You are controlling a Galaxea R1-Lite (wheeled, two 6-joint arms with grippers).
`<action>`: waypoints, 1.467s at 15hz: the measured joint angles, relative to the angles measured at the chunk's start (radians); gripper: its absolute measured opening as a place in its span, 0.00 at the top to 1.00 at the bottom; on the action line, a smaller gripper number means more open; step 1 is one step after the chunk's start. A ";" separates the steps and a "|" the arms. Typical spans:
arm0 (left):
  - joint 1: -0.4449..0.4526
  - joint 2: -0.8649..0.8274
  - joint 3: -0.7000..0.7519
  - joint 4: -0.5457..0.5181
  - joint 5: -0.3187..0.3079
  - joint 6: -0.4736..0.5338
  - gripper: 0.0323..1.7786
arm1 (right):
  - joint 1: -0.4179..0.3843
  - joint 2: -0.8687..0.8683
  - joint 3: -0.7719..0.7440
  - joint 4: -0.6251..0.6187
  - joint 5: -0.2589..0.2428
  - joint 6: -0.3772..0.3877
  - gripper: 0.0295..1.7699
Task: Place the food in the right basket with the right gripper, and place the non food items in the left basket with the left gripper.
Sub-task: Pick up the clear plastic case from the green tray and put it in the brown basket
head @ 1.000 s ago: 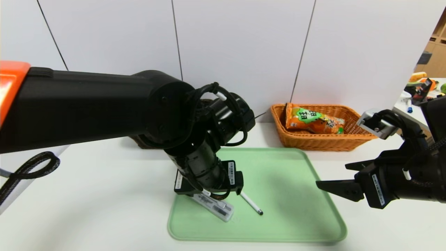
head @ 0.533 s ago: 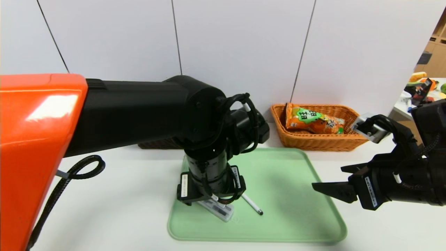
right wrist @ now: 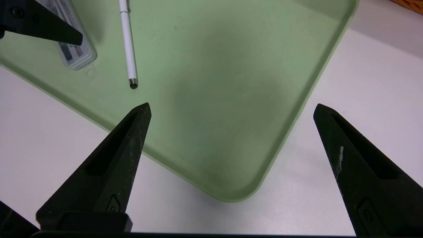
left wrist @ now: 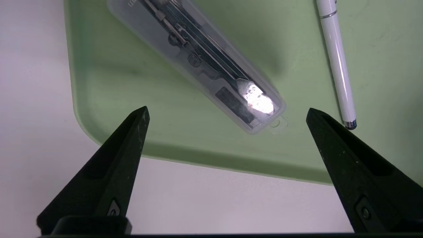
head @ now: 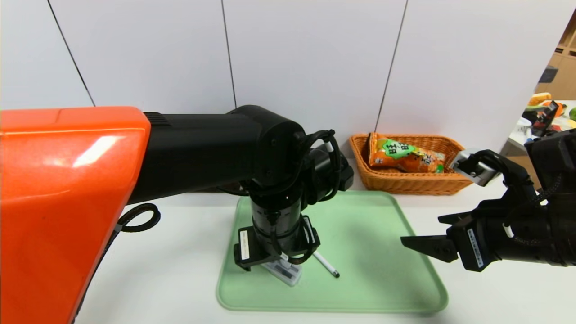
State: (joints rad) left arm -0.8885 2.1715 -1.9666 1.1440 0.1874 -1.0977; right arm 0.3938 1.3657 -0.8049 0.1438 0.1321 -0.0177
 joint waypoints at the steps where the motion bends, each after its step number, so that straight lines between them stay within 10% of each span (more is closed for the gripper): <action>1: 0.000 0.001 -0.001 0.000 0.001 -0.016 0.05 | 0.000 0.000 0.002 -0.004 0.000 0.000 0.04; 22: 0.003 0.062 -0.001 0.014 0.146 -0.305 0.05 | 0.000 0.029 0.017 -0.011 -0.003 0.001 0.04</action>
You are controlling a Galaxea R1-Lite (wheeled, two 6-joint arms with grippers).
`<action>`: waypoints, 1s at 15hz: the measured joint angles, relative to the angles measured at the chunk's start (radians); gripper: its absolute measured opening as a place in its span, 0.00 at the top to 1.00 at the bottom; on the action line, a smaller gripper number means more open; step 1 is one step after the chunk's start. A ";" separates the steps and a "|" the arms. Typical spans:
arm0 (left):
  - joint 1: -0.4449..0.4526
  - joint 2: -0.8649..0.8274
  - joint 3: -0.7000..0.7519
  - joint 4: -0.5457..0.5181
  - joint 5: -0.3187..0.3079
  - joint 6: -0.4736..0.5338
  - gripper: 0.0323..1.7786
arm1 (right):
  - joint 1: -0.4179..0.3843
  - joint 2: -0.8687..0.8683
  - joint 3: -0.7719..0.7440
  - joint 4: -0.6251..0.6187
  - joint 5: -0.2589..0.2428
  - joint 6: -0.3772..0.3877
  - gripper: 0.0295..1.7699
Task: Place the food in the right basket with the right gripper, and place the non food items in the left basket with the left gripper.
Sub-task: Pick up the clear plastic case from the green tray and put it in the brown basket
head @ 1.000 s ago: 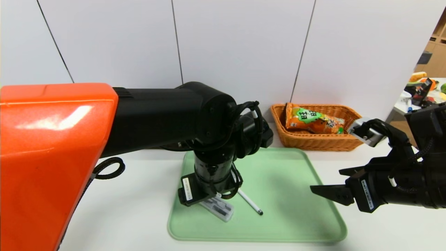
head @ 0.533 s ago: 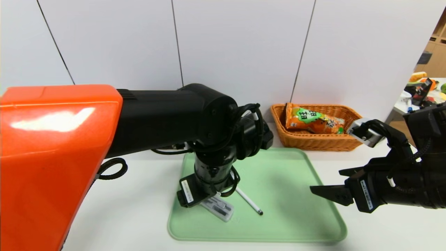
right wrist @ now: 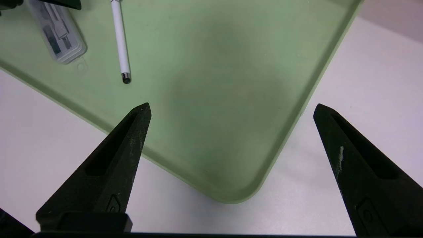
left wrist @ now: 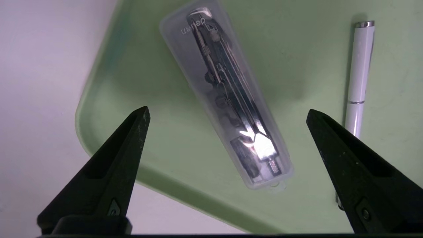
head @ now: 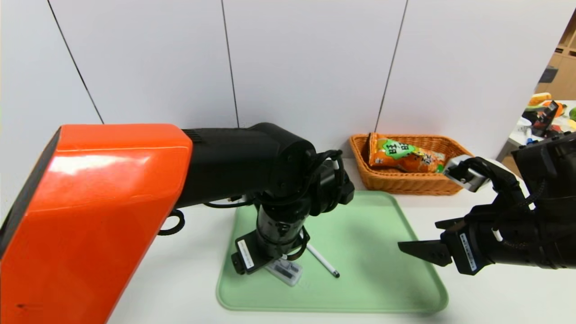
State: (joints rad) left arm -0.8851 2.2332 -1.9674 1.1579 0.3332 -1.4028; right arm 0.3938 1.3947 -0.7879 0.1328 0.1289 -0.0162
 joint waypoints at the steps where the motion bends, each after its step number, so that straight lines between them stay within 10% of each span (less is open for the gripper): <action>1: 0.000 0.008 0.000 0.000 0.000 0.000 0.05 | 0.000 0.002 0.001 0.000 -0.001 0.000 0.04; 9: 0.000 0.021 0.001 0.001 0.001 0.001 0.05 | 0.000 0.006 0.001 0.000 0.000 0.001 0.04; 15: 0.000 0.022 0.001 0.000 0.001 0.008 0.53 | 0.000 0.007 0.001 0.000 0.000 0.000 0.04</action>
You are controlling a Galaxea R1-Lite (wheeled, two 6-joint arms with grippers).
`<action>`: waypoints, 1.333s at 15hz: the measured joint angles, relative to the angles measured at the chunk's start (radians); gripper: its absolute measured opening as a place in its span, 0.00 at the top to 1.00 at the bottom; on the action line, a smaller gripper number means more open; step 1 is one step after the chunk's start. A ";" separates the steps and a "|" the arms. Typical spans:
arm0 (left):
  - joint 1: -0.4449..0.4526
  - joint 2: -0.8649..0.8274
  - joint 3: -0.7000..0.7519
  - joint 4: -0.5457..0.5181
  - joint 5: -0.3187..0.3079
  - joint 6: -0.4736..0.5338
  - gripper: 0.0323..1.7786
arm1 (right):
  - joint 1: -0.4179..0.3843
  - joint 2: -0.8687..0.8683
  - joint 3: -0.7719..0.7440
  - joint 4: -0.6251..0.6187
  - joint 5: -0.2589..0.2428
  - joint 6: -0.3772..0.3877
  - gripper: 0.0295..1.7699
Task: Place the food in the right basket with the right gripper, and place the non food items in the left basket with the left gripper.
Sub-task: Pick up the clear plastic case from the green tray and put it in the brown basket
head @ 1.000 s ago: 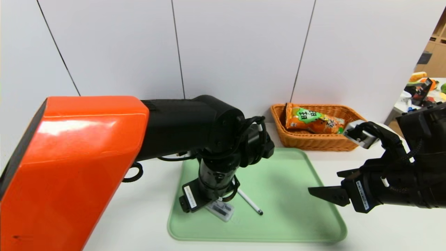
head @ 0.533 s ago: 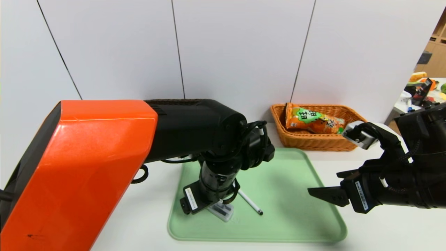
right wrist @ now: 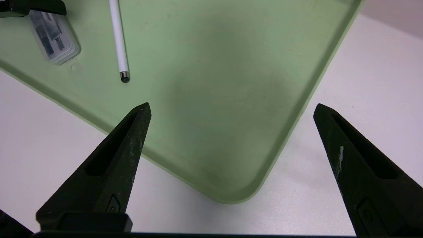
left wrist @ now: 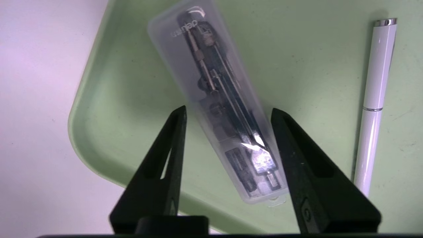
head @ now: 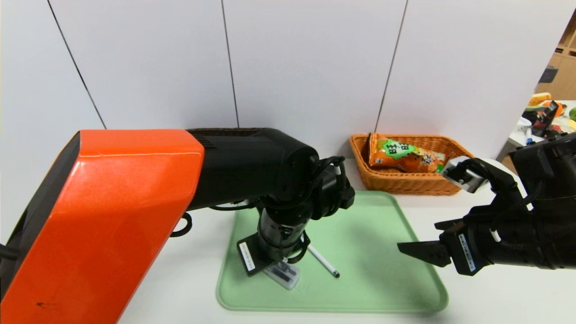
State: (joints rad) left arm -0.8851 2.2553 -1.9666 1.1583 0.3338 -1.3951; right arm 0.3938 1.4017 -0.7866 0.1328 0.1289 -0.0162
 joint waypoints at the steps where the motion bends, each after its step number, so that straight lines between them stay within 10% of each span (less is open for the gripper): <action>1: 0.000 0.000 0.000 0.000 0.000 0.000 0.59 | 0.000 0.000 0.000 0.000 0.000 0.000 0.04; 2: 0.000 0.000 0.000 0.000 0.000 0.000 0.70 | 0.000 0.000 0.000 0.000 -0.001 0.000 0.04; 12: 0.028 -0.067 0.000 0.000 0.054 0.044 0.70 | 0.000 -0.006 -0.001 -0.001 -0.001 0.000 0.04; 20: 0.121 -0.192 0.002 -0.003 0.061 0.333 0.70 | 0.000 -0.019 0.001 -0.001 -0.001 0.001 0.04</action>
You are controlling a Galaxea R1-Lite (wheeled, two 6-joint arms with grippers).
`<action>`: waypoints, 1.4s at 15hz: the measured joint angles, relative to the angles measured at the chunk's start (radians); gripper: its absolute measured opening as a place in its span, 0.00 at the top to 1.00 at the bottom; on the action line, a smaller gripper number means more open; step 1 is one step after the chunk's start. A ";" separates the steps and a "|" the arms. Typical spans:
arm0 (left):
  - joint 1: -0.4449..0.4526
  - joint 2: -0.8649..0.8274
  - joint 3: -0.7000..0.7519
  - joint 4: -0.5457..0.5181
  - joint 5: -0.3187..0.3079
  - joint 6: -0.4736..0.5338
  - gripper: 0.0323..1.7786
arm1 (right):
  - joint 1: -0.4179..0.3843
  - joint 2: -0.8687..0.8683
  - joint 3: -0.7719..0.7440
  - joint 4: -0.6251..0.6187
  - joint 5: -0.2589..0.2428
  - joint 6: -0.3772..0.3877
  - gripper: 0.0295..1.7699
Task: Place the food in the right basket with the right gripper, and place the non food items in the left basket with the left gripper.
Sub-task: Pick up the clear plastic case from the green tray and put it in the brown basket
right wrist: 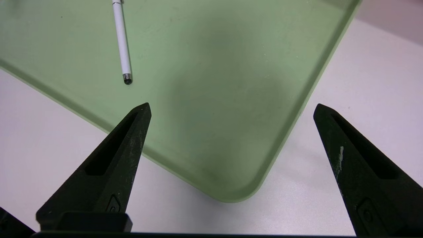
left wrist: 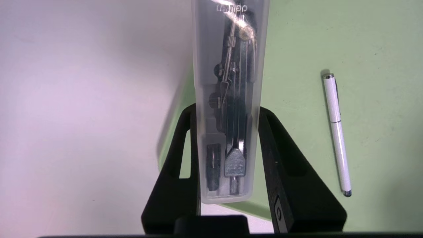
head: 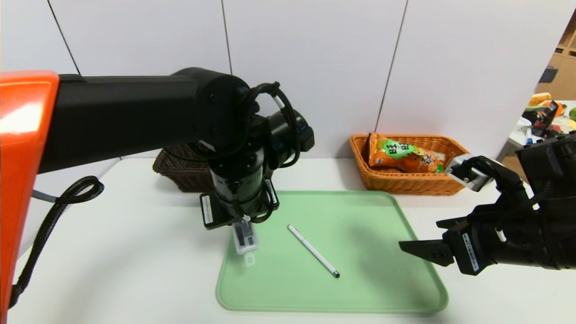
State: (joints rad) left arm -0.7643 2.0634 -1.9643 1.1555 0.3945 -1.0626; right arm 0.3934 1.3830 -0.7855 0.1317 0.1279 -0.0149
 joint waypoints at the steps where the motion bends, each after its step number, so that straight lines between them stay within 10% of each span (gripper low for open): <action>1: 0.011 -0.012 0.000 0.000 0.000 0.046 0.70 | 0.000 -0.001 0.002 0.000 0.000 0.000 0.04; 8: 0.172 -0.097 0.000 -0.052 -0.011 0.372 0.70 | -0.014 -0.014 0.014 0.000 0.003 -0.001 0.04; 15: 0.360 -0.188 0.001 -0.169 -0.166 0.951 0.70 | -0.015 -0.020 0.038 -0.001 0.003 -0.001 0.04; 21: 0.409 -0.156 0.008 -0.299 -0.181 1.383 0.70 | -0.017 -0.021 0.058 0.000 0.002 -0.001 0.04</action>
State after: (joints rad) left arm -0.3553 1.9079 -1.9566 0.8562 0.2136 0.3202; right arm 0.3762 1.3623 -0.7277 0.1313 0.1302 -0.0162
